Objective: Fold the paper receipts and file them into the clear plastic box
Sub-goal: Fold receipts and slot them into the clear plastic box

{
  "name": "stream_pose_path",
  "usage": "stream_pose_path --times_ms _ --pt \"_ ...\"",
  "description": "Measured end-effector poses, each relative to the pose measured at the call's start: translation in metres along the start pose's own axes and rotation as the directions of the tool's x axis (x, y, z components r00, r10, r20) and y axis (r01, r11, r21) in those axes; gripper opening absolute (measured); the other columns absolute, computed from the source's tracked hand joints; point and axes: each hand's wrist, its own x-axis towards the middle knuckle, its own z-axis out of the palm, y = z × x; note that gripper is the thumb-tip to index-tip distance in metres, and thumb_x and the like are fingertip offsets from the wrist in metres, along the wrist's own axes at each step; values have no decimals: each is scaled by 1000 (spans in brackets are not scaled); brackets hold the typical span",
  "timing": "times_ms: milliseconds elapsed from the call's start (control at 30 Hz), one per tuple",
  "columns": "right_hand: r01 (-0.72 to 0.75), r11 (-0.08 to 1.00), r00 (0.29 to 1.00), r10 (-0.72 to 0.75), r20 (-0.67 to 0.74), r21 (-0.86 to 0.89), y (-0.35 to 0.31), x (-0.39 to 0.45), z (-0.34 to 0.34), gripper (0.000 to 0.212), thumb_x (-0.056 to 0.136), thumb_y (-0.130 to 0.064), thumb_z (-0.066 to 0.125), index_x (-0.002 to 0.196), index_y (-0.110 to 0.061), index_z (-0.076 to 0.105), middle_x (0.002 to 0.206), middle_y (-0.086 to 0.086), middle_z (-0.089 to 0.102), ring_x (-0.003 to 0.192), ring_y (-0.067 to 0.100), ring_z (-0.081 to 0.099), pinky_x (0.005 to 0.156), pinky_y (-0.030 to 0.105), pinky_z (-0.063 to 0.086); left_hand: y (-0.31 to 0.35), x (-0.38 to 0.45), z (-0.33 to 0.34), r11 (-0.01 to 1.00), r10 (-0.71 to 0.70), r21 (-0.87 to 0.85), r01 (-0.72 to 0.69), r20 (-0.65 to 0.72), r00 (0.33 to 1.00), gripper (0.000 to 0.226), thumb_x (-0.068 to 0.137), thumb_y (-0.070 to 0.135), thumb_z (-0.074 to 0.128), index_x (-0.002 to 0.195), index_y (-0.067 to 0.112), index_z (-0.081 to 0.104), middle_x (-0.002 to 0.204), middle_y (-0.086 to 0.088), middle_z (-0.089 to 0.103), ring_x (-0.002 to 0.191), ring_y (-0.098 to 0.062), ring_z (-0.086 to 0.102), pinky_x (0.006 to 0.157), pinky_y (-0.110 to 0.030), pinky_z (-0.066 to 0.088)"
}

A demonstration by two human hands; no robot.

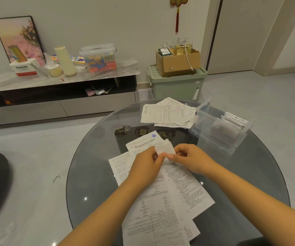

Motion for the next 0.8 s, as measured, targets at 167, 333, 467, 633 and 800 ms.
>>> stream_pose_path --times_ms 167,333,467,633,800 --pt "2 1000 980 2 -199 20 7 10 15 21 85 -41 64 90 -20 63 82 0 69 78 15 64 72 31 53 0 3 3 990 -38 -140 30 -54 998 48 93 33 55 136 23 36 86 6 61 80 -7 58 68 -20 44" --pt "-21 996 965 -3 -262 -90 6 14 22 25 85 -33 65 108 -23 58 83 -9 63 80 10 60 79 35 53 -2 9 5 990 -73 -120 68 -41 996 67 90 17 61 145 26 23 112 3 53 88 -11 59 75 -20 47" --pt "-42 983 965 -6 -264 -177 6 17 27 42 83 -35 68 120 -22 54 100 -5 64 90 14 60 81 36 53 -1 8 10 995 -98 -25 97 -25 995 71 89 19 62 147 24 20 135 -3 40 110 -18 54 93 -28 46" --pt "-76 978 968 26 -248 -195 7 21 26 42 81 -36 70 118 -21 58 107 0 63 93 16 60 82 37 53 0 10 8 992 -118 45 119 -14 993 43 90 24 62 131 18 51 130 -2 40 93 -9 48 83 -17 38" --pt "-64 983 968 20 -250 -170 7 20 24 29 78 -35 72 100 -22 58 106 -2 54 89 13 56 80 31 51 -2 12 7 991 -136 -27 135 -42 990 30 85 20 68 113 16 57 119 0 47 91 -7 50 71 -12 37"
